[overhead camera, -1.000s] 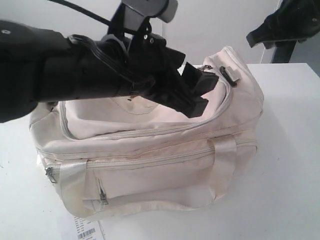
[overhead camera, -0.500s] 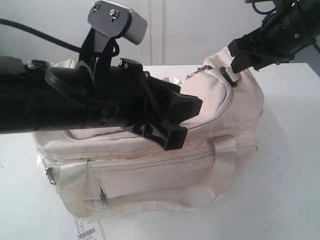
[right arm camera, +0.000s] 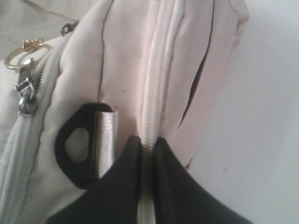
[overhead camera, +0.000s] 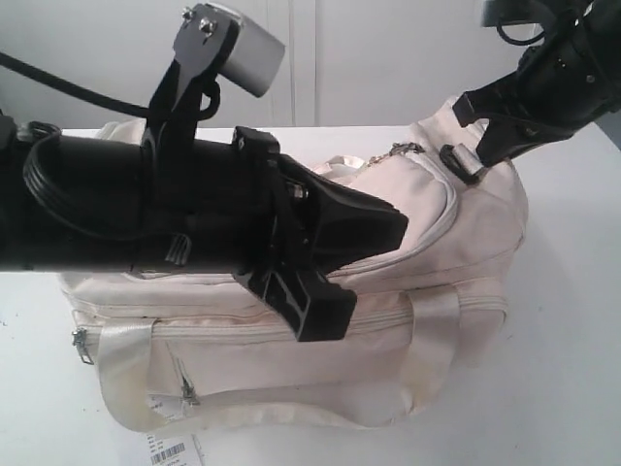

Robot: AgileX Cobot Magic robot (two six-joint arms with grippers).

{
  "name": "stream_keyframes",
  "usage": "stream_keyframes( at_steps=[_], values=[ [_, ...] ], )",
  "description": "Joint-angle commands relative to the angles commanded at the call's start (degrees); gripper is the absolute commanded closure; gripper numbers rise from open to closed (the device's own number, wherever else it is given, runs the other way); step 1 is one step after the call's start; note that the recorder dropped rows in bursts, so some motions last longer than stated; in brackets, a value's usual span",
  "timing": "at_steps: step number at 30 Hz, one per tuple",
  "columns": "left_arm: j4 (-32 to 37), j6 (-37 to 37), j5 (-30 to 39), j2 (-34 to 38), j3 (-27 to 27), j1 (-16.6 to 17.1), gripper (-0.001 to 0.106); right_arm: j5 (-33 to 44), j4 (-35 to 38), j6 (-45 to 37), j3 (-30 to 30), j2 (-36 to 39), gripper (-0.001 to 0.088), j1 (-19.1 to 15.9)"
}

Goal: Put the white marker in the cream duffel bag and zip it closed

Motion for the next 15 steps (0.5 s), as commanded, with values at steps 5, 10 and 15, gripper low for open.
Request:
stream_keyframes(
  at_steps=[5,10,15],
  values=[
    [1.43,3.28,-13.86,-0.35,0.00,0.10,0.087,-1.79,-0.40,1.84,0.00,0.00,0.0519,0.00],
    [1.53,21.17,-19.52,-0.35,0.00,0.10,0.098,-3.75,-3.89,1.95,-0.11,-2.27,0.0336,0.00],
    [-1.87,29.87,-29.68,-0.35,-2.16,0.54,0.105,-4.05,-10.56,2.97,-0.11,-6.45,0.0399,0.00]
  ],
)
